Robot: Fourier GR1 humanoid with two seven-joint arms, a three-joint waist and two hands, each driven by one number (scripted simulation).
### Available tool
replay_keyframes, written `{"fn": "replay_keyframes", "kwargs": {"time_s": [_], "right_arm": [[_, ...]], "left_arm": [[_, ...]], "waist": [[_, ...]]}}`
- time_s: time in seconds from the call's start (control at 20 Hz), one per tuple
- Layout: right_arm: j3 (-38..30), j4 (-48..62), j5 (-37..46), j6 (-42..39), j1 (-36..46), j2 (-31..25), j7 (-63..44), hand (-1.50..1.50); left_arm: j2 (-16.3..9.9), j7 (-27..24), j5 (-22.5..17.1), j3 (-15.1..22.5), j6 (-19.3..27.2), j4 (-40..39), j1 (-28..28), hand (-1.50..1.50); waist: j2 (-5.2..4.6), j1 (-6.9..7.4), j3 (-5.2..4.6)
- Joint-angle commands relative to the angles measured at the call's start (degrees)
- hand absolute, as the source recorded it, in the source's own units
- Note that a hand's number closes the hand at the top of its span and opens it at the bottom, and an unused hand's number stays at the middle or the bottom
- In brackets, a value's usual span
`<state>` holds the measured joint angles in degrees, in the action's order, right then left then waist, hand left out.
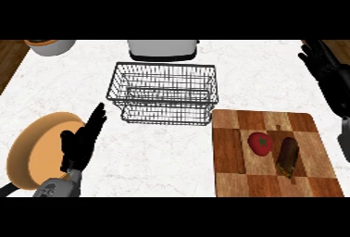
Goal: Pick the tomato from the cutting board and place it in the tiered basket
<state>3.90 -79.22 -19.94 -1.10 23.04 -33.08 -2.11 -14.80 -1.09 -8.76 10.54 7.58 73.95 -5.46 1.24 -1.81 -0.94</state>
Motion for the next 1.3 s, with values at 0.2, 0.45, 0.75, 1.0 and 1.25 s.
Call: {"fn": "replay_keyframes", "kwargs": {"time_s": [0.2,0.45,0.75,1.0,1.25], "right_arm": [[-7.81,4.73,-2.76,-12.85,0.61,-4.14,18.14,1.50],[-17.44,15.14,-4.29,6.00,-4.52,1.79,12.42,-1.50],[-19.50,13.21,-7.86,-9.17,-11.43,-0.28,21.52,-1.50],[-10.53,5.04,-0.49,-14.06,-16.34,-9.36,9.70,-1.50],[-6.13,-4.37,7.26,-17.67,-19.39,-18.60,5.85,-1.50]], "left_arm": [[2.37,0.36,4.39,-1.24,8.84,0.48,2.60,0.00],[3.18,1.80,3.38,-0.72,8.47,1.42,4.55,0.00],[3.52,0.37,4.29,-1.20,8.27,1.21,6.82,0.00],[3.94,2.10,5.40,0.44,9.71,4.87,9.05,0.00],[4.09,1.48,5.81,-0.12,10.22,4.49,8.55,0.00]], "waist": [[-1.53,2.76,1.10],[-1.62,2.15,1.15],[-1.22,1.58,0.95],[-0.81,1.33,0.79],[-0.80,0.61,0.74]]}}
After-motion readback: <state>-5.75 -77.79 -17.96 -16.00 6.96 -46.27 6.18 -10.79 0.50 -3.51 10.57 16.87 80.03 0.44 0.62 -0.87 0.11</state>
